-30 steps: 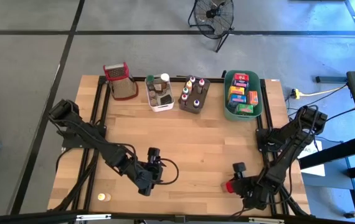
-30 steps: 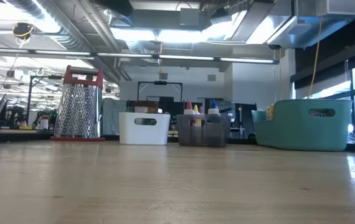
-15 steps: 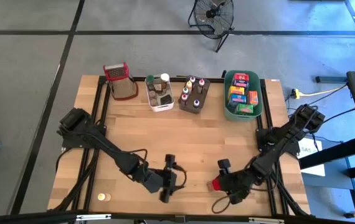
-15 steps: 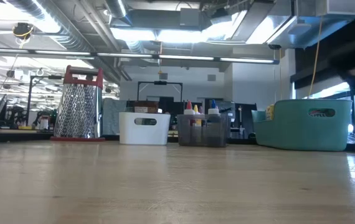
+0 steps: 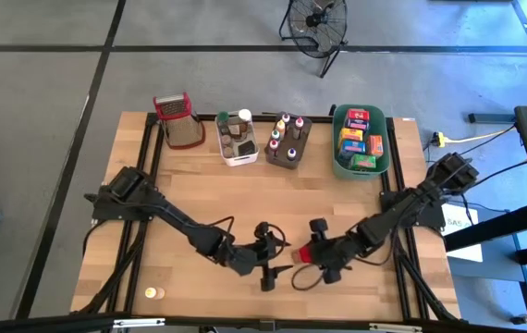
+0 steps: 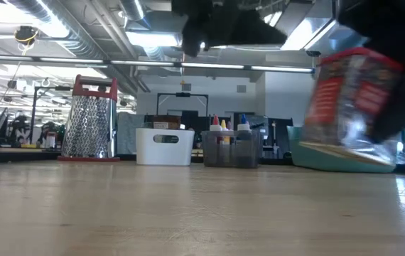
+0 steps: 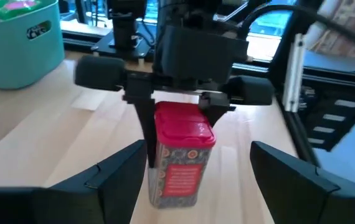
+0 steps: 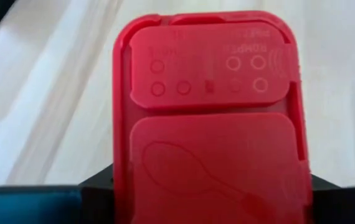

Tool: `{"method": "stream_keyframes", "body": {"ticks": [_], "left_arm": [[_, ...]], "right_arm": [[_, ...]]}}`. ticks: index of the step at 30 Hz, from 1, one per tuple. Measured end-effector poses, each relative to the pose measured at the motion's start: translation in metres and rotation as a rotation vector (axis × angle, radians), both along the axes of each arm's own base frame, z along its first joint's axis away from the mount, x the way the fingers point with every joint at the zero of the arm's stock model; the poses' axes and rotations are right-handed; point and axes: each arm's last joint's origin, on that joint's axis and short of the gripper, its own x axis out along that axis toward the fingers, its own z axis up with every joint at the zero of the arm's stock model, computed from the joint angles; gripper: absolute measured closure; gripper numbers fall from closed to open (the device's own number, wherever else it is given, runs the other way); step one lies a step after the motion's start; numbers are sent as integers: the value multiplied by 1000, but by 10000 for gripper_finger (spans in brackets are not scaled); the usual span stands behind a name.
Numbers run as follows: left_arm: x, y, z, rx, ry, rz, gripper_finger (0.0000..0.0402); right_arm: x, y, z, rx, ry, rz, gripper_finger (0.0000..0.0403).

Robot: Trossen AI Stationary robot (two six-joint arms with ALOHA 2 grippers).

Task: Pick & Place Kitchen Items
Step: Put the red seasoning can into the white bin

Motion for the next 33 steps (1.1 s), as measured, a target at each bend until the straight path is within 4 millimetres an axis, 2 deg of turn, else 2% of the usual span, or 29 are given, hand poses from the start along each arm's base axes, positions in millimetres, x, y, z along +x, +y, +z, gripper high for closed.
{"method": "stream_keyframes", "body": {"ticks": [6, 13, 20, 28, 33], "left_arm": [[8, 11, -10, 5, 19, 32, 121], [11, 17, -14, 46, 31, 50, 121], [13, 18, -19, 70, 44, 58, 121], [13, 19, -19, 132, 49, 55, 122], [12, 17, -19, 170, 52, 51, 145]], "right_arm": [[11, -11, 3, 0, -39, -22, 205], [22, -14, 12, -5, -77, -11, 218], [33, -15, 24, -5, -104, 16, 206], [41, -18, 32, 8, -127, 29, 216], [41, -19, 32, 24, -117, 41, 210]]}}
